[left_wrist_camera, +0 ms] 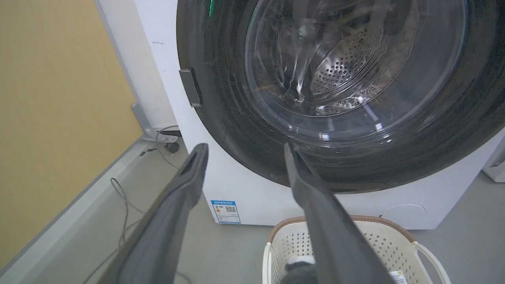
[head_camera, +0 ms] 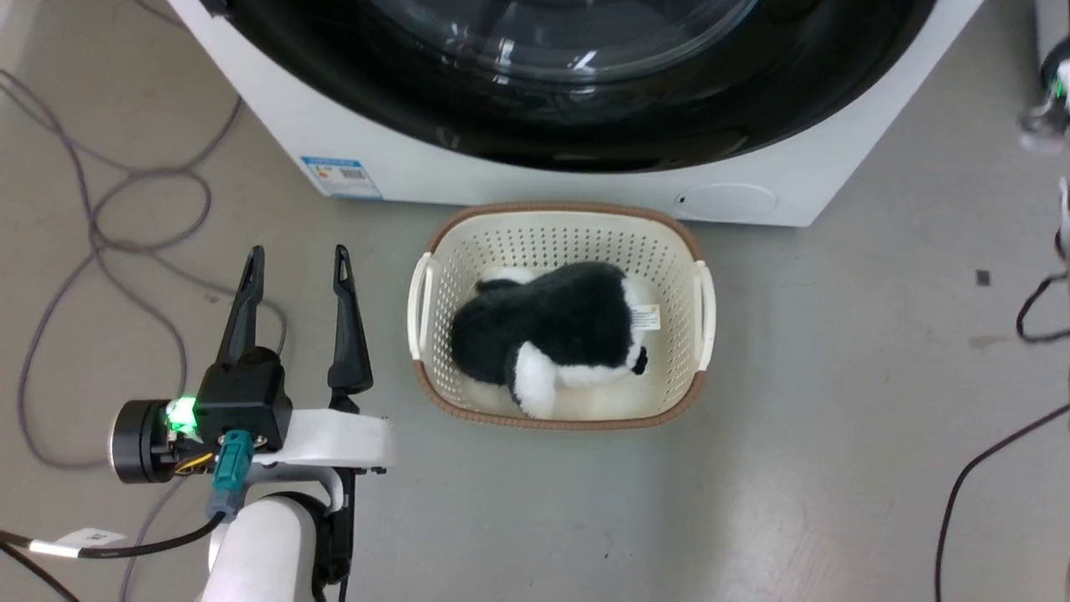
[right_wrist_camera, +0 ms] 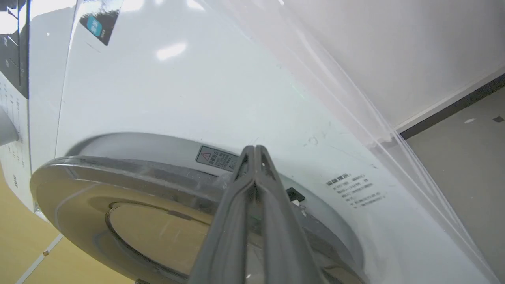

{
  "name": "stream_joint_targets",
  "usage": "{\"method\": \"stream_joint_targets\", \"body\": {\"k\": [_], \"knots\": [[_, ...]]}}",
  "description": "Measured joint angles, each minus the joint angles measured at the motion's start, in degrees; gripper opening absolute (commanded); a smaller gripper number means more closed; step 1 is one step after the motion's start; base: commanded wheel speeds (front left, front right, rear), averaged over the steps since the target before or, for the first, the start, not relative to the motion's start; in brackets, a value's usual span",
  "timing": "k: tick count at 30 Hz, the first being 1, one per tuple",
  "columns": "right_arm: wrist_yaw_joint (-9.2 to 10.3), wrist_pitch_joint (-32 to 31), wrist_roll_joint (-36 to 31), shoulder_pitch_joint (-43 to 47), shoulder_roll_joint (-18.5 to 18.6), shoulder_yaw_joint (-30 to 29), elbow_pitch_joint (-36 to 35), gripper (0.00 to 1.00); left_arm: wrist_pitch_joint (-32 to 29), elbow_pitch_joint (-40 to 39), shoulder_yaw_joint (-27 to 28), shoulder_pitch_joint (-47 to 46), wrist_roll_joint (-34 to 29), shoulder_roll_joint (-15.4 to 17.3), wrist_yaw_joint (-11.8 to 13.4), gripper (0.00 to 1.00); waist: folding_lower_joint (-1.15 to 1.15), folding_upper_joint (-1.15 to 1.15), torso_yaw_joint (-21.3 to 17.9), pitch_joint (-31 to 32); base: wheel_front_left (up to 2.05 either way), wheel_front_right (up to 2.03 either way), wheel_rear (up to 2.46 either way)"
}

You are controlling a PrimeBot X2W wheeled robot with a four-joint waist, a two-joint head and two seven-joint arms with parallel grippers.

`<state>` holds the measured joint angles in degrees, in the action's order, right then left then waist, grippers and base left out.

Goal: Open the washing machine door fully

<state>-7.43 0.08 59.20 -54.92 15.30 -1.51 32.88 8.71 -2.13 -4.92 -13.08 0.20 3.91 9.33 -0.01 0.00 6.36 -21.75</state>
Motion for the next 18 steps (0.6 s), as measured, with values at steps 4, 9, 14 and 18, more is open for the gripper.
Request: {"method": "stream_joint_targets", "body": {"k": [4,9,14,18], "knots": [[0.00,-0.7,1.5,-4.4,0.5,1.8,2.9,0.00,0.5,0.0,-0.2,-0.8,0.1,0.0,0.5,1.00,0.00,0.00,0.8,-1.4,0.00,0.00,0.00],[0.00,-2.0,3.7,-8.0,1.1,3.8,6.1,0.00,1.1,0.0,-0.5,-1.5,0.2,-0.1,1.1,1.00,0.00,0.00,1.5,-2.9,0.00,0.00,0.00],[0.00,-4.6,6.1,-10.5,1.5,5.9,8.7,0.00,1.7,0.1,-0.9,-2.4,0.4,-0.3,1.7,1.00,0.00,0.00,2.1,-3.8,0.00,0.00,0.00],[0.00,-7.9,8.2,-12.1,2.5,7.5,10.2,0.00,2.0,0.3,-1.2,-2.5,0.4,-0.4,1.9,1.00,0.01,0.00,2.3,-4.2,0.00,0.00,0.00]]}}
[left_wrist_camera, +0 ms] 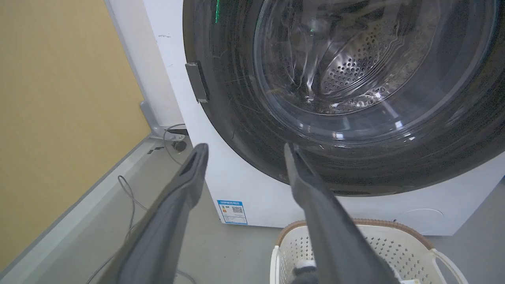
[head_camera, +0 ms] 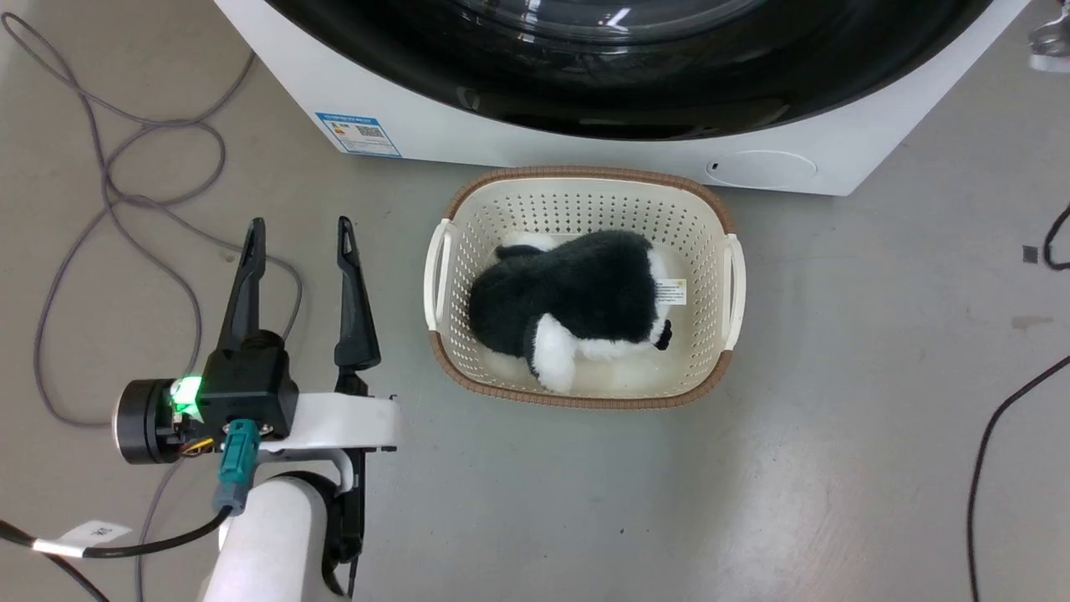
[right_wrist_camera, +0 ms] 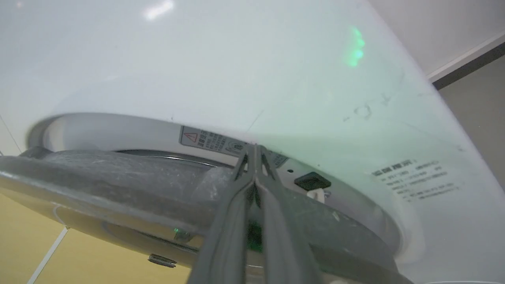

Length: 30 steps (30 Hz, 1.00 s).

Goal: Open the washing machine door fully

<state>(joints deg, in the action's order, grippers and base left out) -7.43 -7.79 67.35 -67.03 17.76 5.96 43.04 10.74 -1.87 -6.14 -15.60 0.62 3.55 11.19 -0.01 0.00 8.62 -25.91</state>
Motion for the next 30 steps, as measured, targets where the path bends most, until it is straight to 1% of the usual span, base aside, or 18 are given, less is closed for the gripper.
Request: {"method": "stream_joint_targets", "body": {"k": [6,9,19,22,30], "knots": [[0.01,-8.5,5.0,-1.7,2.0,1.8,1.3,0.00,0.8,0.3,-0.3,-0.6,0.0,-0.1,0.5,1.00,0.00,0.00,0.0,0.0,0.00,0.00,0.00],[0.01,-11.9,7.1,-1.8,2.6,3.0,2.2,0.00,1.1,0.6,-0.4,-0.6,0.0,-0.1,0.7,1.00,0.00,0.00,-0.1,0.4,0.00,0.00,0.00],[0.01,-18.3,12.9,-1.2,2.8,7.8,3.1,0.00,2.4,1.0,0.0,-0.2,0.1,-0.1,1.4,1.00,0.00,0.00,-0.5,3.0,0.00,0.00,0.00],[0.01,-20.9,15.4,0.7,3.1,8.7,1.8,0.00,2.7,1.3,0.0,0.9,0.1,-0.1,1.7,1.00,0.00,0.00,-0.7,4.2,0.00,0.00,0.00],[-0.01,-27.1,22.8,9.4,3.8,11.4,-5.4,0.00,3.5,1.9,0.0,2.7,0.0,0.6,2.1,1.00,0.00,0.00,-1.4,7.5,0.00,0.00,0.00]]}}
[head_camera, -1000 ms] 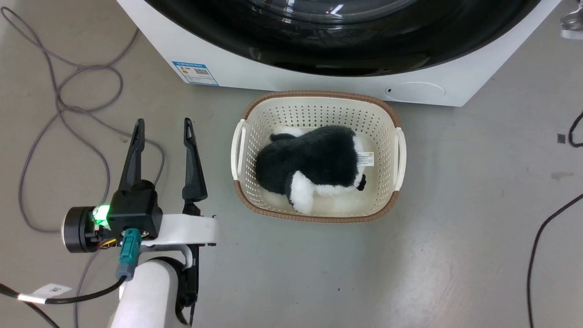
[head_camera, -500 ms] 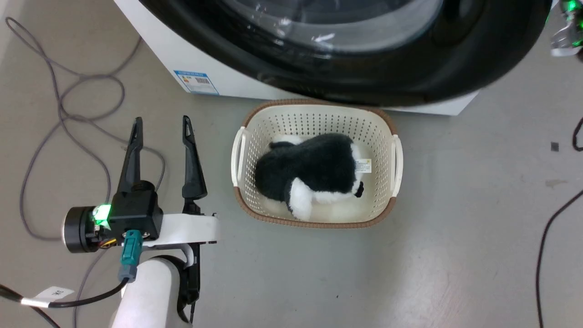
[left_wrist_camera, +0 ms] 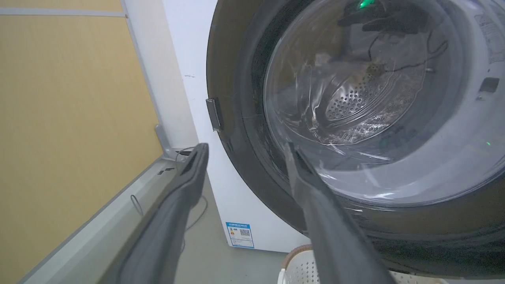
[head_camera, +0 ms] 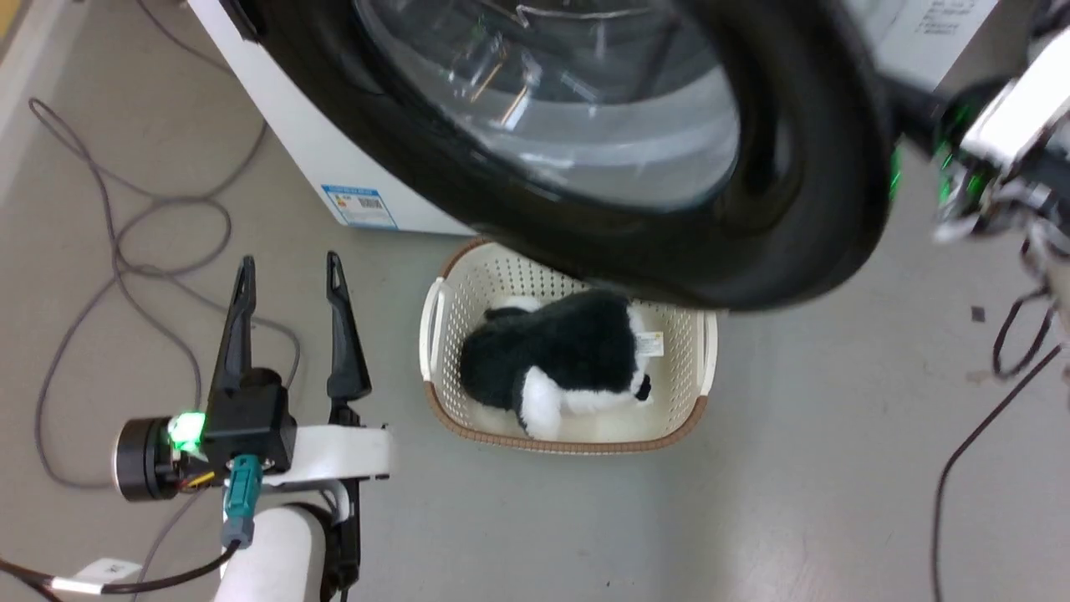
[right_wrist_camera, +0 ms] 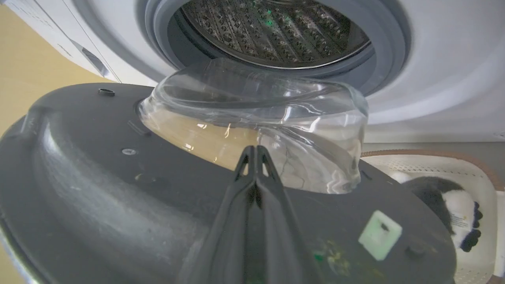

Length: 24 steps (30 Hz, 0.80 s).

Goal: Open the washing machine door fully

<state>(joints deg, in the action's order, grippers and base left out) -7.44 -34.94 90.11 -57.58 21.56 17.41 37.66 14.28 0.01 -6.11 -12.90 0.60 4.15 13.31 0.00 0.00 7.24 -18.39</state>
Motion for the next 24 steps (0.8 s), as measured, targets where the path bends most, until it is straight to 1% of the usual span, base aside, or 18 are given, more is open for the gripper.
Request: {"method": "stream_joint_targets", "body": {"k": [4,12,18,24], "knots": [[0.01,-1.8,2.5,5.8,0.0,1.4,-4.9,0.00,0.4,1.0,-0.1,1.3,0.0,0.4,0.1,1.00,0.00,0.00,-0.2,1.9,0.00,0.00,0.00],[0.01,-4.2,3.3,18.1,-1.9,5.2,-16.3,0.00,0.4,2.9,-0.3,4.3,0.0,1.2,0.0,1.00,0.01,0.00,-1.1,6.3,0.00,0.00,0.00],[0.02,-3.6,4.1,25.3,-3.5,6.5,-23.1,0.00,0.4,4.0,-0.8,6.4,0.0,1.3,-0.4,1.00,0.01,0.00,-1.3,9.6,0.00,0.00,0.00],[0.02,-3.5,4.2,30.6,-5.6,8.9,-29.7,0.00,0.4,5.0,-1.1,7.5,0.0,1.5,-0.6,1.00,0.01,0.00,-1.1,11.7,0.00,0.00,0.00]]}}
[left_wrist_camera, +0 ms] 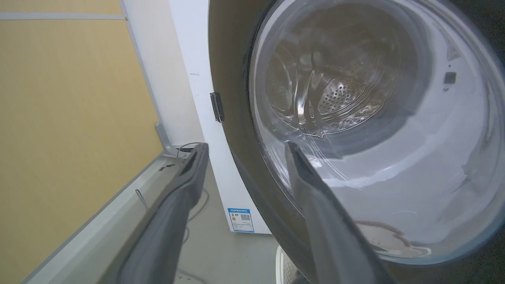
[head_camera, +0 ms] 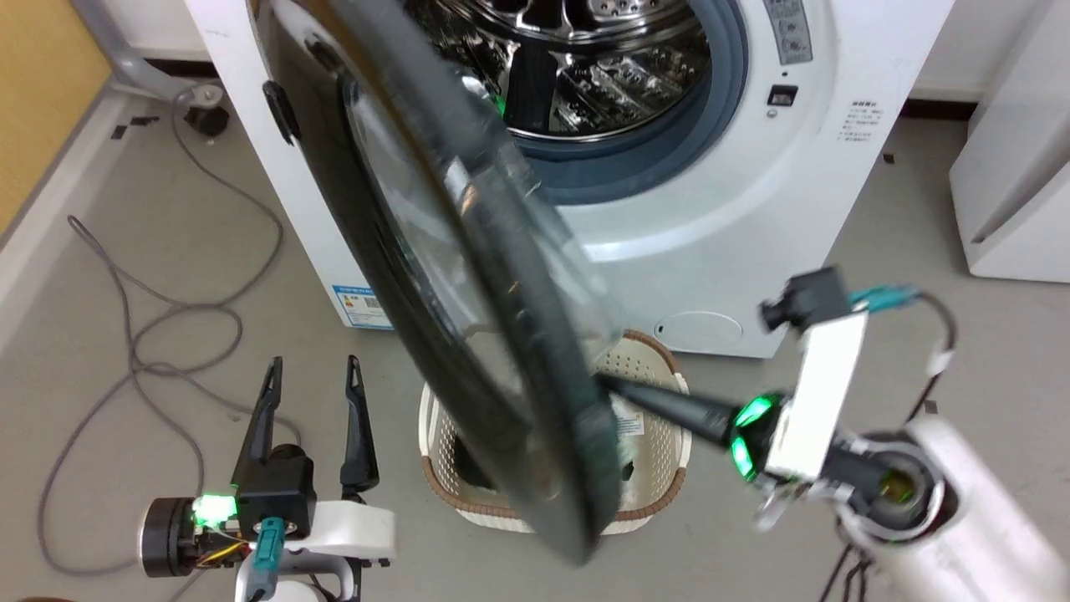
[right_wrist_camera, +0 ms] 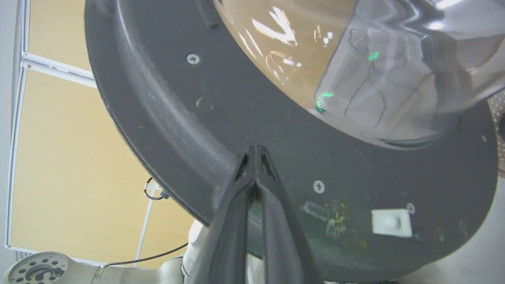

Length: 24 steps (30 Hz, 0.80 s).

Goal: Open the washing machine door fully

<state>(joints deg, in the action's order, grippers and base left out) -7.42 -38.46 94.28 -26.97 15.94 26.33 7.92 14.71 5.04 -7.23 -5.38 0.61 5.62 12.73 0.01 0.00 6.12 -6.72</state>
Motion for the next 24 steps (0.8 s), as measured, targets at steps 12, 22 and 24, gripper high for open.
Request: {"method": "stream_joint_targets", "body": {"k": [12,22,24], "knots": [[-0.01,-0.2,-0.7,6.7,-4.3,5.2,-4.9,0.00,0.0,0.5,-0.1,0.5,0.0,0.1,-0.1,1.00,0.00,0.00,0.1,0.4,0.00,0.00,0.00],[-0.01,25.0,-13.6,8.7,-4.8,-6.1,-10.0,0.00,0.0,1.1,0.5,2.0,0.1,0.1,-0.1,1.00,0.00,0.00,-0.6,2.5,0.00,0.00,0.00],[-0.01,31.6,-18.8,8.8,-3.3,-7.2,-11.3,0.00,0.0,1.2,0.8,2.2,0.2,0.1,-0.1,1.00,0.00,0.00,-0.8,3.1,0.00,0.00,0.00]]}}
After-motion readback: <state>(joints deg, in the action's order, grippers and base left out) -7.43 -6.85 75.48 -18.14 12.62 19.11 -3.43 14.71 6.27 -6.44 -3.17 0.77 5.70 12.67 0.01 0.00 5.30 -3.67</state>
